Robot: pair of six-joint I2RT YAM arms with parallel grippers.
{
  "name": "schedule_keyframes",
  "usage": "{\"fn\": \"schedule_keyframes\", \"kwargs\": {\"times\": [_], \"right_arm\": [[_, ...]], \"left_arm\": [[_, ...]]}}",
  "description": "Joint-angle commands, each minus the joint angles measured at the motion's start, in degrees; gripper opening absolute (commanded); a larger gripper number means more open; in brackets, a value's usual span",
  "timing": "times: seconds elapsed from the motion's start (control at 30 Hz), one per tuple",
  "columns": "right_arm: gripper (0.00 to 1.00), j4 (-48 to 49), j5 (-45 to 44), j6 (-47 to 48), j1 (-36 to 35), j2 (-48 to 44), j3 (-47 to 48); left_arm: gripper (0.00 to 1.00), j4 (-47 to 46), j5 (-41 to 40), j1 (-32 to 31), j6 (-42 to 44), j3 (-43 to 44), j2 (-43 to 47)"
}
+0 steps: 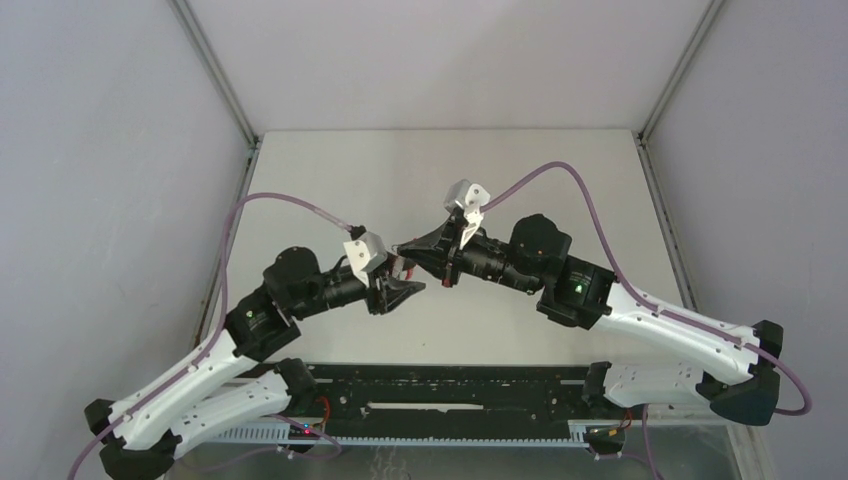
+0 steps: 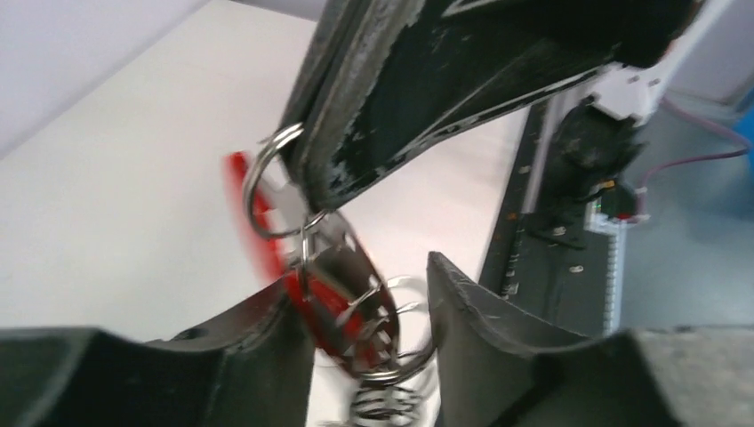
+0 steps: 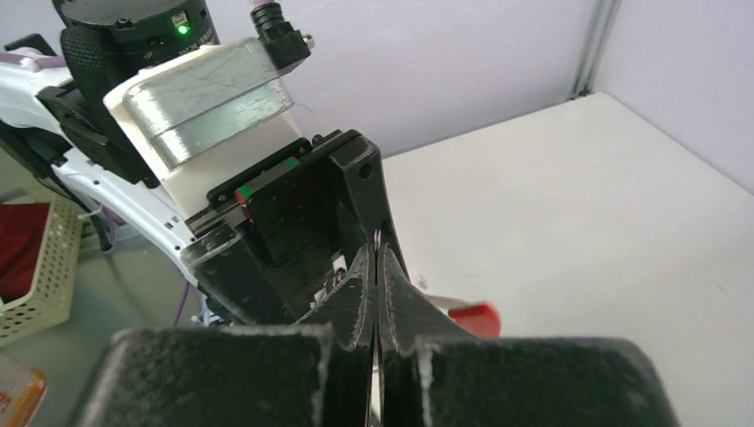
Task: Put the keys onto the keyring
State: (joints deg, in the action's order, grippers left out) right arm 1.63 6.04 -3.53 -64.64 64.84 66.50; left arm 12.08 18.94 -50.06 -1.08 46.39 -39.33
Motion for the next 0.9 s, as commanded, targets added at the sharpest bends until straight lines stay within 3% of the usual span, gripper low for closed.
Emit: {"fn": "schedule_keyframes", "kwargs": {"times": [0.0,0.1,0.2,0.3,0.37,0.4,0.43,0.47,0.67,0.77,0.87], "right_arm": [[0.00,0.7,-4.2,2.2,-0.8,-1.0,3.2],[0.00,-0.2,-4.0,1.7,-0.9,-1.4,3.1],[0.01,-1.3,-2.6,0.8,-0.5,-2.1,3.2],[0.21,-3.3,0.8,-0.8,0.6,-3.2,3.2],[0.40,-4.7,4.3,-2.9,2.2,-4.6,3.1],[0.64,-5.6,7.1,-4.1,3.5,-5.8,3.2],[0.94,-6.9,9.5,-5.6,5.1,-6.7,3.4],[0.99,-8.9,11.7,-7.2,7.3,-7.5,3.9],[1.00,-24.0,20.9,-18.8,19.6,-9.9,6.0],[1.00,-25.3,27.3,-23.9,24.0,-9.0,4.3],[1.00,-24.3,29.2,-29.4,25.6,-7.9,2.9]], "left_arm": [[0.30,1.3,-6.8,0.4,5.4,-0.9,1.9],[0.03,1.7,-5.9,0.4,5.6,-1.0,2.8],[0.00,2.4,-2.2,0.4,7.0,-0.8,3.1],[0.00,1.3,3.0,0.5,10.0,-0.7,3.5],[0.00,1.3,5.8,0.5,13.6,0.0,3.2],[0.00,1.6,7.3,0.4,16.8,0.5,3.0],[0.00,2.5,8.9,0.4,20.9,1.1,2.8],[0.00,3.2,9.7,0.4,25.4,1.5,2.8],[0.00,6.1,13.2,0.5,60.3,0.7,3.6],[0.00,4.8,15.7,0.4,82.8,-3.4,5.6],[0.00,-2.7,18.2,0.5,103.4,-10.3,8.3]]}}
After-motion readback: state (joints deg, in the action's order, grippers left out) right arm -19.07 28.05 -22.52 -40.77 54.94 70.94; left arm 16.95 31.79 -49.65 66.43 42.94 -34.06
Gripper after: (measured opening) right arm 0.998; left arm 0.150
